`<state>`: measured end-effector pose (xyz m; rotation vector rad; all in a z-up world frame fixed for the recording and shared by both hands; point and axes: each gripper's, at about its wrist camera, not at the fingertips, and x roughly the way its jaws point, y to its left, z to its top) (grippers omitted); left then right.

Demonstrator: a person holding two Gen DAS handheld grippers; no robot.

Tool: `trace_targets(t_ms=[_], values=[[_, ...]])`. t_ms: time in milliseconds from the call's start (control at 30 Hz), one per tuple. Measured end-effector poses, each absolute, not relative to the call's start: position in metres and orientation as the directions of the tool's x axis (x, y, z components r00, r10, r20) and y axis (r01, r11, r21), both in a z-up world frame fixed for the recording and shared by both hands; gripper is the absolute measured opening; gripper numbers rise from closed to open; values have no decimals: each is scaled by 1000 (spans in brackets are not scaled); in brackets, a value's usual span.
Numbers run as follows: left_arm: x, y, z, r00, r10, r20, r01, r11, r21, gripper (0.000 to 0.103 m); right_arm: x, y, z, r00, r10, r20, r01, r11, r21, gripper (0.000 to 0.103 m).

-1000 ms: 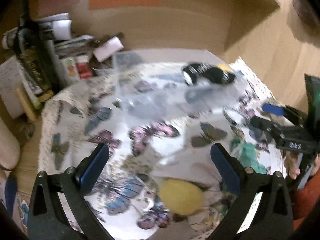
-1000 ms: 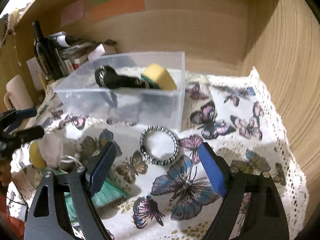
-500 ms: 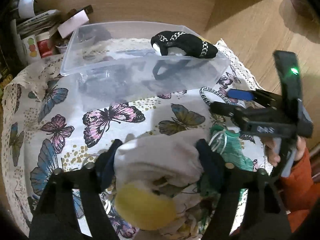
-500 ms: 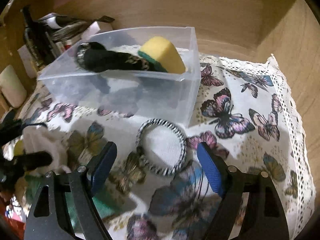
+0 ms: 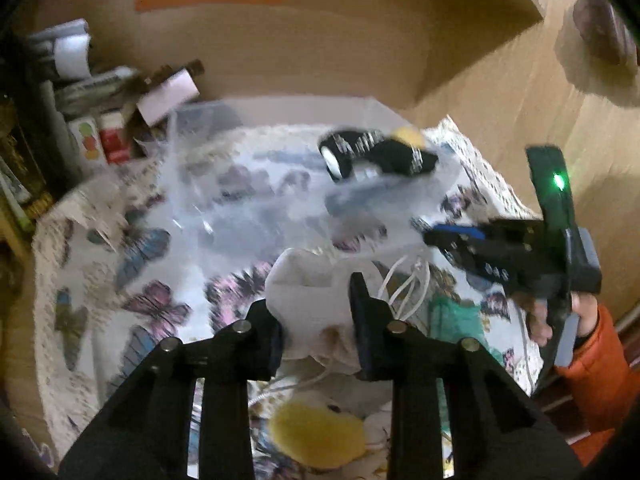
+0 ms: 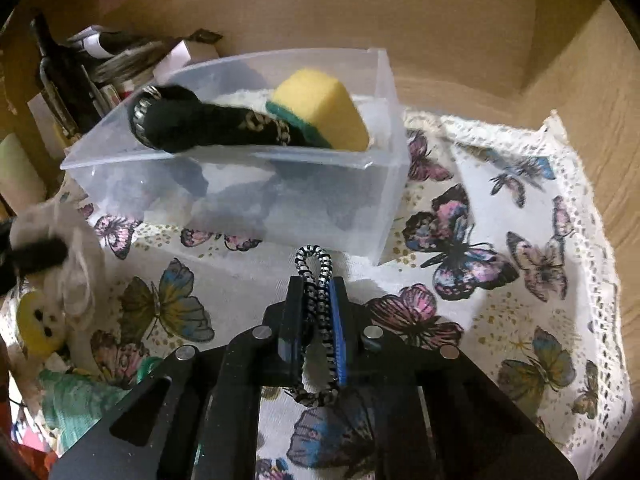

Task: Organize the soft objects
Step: 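Grasp the white cloth with the left tool while the right tool grasps the beaded bracelet, then release the white cloth into the box with the left tool while the right tool drops the bracelet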

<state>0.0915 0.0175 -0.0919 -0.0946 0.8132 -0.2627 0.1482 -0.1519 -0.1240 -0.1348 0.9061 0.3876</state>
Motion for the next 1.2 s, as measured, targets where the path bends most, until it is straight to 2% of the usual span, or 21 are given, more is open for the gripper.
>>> trace_targets(t_ms=[400, 733, 1000, 1200], values=[[94, 46, -33, 804, -182, -565, 120, 982, -147, 29, 110, -158, -52, 684, 373, -627, -450, 892, 41, 12], [113, 58, -2, 876, -123, -467, 71, 989, -127, 29, 136, -123, -9, 751, 423, -508, -475, 879, 29, 12], [139, 51, 5, 899, -80, -430, 56, 996, -67, 29, 180, -99, -17, 727, 424, -540, -479, 877, 44, 12], [175, 50, -16, 869, -73, -489, 50, 997, -60, 29, 205, -76, -45, 681, 386, -622, -488, 873, 7, 12]])
